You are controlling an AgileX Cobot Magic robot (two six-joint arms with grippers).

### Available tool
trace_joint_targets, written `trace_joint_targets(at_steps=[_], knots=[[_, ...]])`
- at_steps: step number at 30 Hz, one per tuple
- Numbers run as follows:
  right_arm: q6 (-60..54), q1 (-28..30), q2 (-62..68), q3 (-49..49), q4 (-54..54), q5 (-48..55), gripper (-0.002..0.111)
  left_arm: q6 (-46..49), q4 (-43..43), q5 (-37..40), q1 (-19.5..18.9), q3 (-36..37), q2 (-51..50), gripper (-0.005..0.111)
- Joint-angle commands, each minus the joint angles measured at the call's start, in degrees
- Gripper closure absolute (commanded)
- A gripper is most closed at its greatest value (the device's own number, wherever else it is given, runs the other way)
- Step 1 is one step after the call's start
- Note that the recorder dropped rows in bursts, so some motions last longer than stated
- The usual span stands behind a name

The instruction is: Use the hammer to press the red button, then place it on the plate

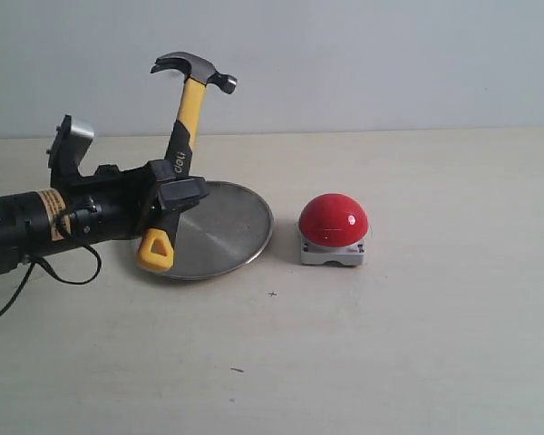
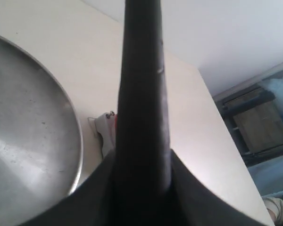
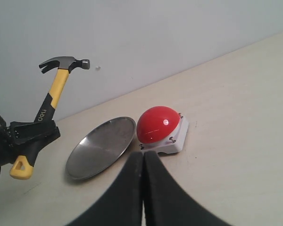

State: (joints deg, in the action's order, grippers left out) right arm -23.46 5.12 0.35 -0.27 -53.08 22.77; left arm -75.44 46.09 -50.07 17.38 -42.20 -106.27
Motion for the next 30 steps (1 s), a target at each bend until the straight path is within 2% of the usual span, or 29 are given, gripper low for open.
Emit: trace_joint_targets(at_steps=[1, 4, 7, 10, 16, 24, 30], knots=[[0.0, 0.3, -0.4, 0.3, -0.2, -0.2, 0.108, 4.8, -1.3, -5.0, -0.1, -0.5, -0.3, 0.107], [0.0, 0.3, -0.4, 0.3, -0.2, -0.2, 0.108, 4.8, 2.3, -4.9, -0.1, -0.5, -0.3, 0.107], [0.0, 0.3, -0.4, 0.3, -0.2, -0.2, 0.108, 4.5, 1.6, -2.4, -0.3, -0.5, -0.3, 0.107], [0.0, 0.3, -0.4, 0.3, -0.2, -0.2, 0.108, 3.2, 2.6, -3.3, -1.4, -0.9, -0.4, 0.107], [0.0, 0.3, -0.4, 0.3, -0.2, -0.2, 0.108, -6.8, 14.5, -14.2, -4.8, -5.8, -5.5, 0.107], [0.0, 0.3, -0.4, 0.3, -0.2, -0.2, 0.108, -9.4, 14.6, -14.5, -4.9, -7.3, -12.2, 0.107], [0.0, 0.3, -0.4, 0.3, -0.2, -0.2, 0.108, -10.0, 13.6, -13.0, -4.9, -7.3, -13.2, 0.107]])
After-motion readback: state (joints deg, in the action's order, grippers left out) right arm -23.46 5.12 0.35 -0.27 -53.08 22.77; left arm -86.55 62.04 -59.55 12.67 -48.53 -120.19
